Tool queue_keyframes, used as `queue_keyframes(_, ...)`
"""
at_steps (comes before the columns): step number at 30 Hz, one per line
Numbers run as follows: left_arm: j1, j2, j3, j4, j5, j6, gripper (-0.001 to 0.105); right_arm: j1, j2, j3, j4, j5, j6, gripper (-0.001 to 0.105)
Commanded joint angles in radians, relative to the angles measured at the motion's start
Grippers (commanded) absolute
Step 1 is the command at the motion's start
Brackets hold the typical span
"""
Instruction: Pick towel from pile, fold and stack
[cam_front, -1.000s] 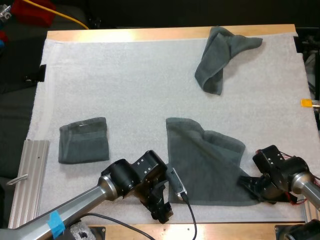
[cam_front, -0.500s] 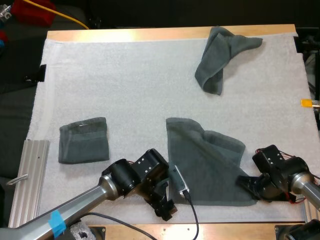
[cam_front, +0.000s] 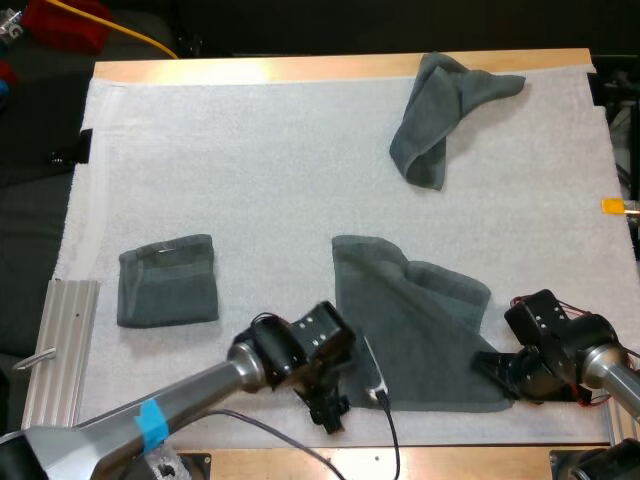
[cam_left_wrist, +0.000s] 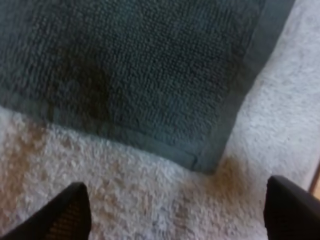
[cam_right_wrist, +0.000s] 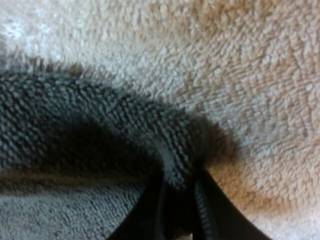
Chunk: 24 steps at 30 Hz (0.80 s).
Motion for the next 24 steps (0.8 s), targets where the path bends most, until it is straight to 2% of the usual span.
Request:
queue_keyframes(1,-0.022,0.005,-0.001,-0.01,-0.042,0.017,0.069,-0.006,0.0,0.002,-0.006,-0.008,-0.008,0.004)
queue_keyframes(6,-0.099,0.048,-0.001,-0.063,-0.198,0.02,0.069,-0.006,0.0,0.002,-0.006,-0.008,-0.008,0.004)
queue_keyframes(18,-0.1,0.154,-0.001,-0.12,-0.191,0.02,0.068,-0.006,0.0,0.002,-0.007,-0.025,-0.019,0.004)
queue_keyframes(19,-0.1,0.159,-0.001,-0.126,-0.191,0.02,0.064,-0.006,0.0,0.002,-0.008,-0.025,-0.021,0.004)
queue_keyframes(21,-0.1,0.163,-0.001,-0.133,-0.19,0.02,0.047,-0.006,0.0,0.002,-0.008,-0.025,-0.021,0.004)
queue_keyframes(24,-0.1,0.163,-0.001,-0.138,-0.187,0.02,0.033,-0.006,0.0,0.002,-0.008,-0.026,-0.021,0.004)
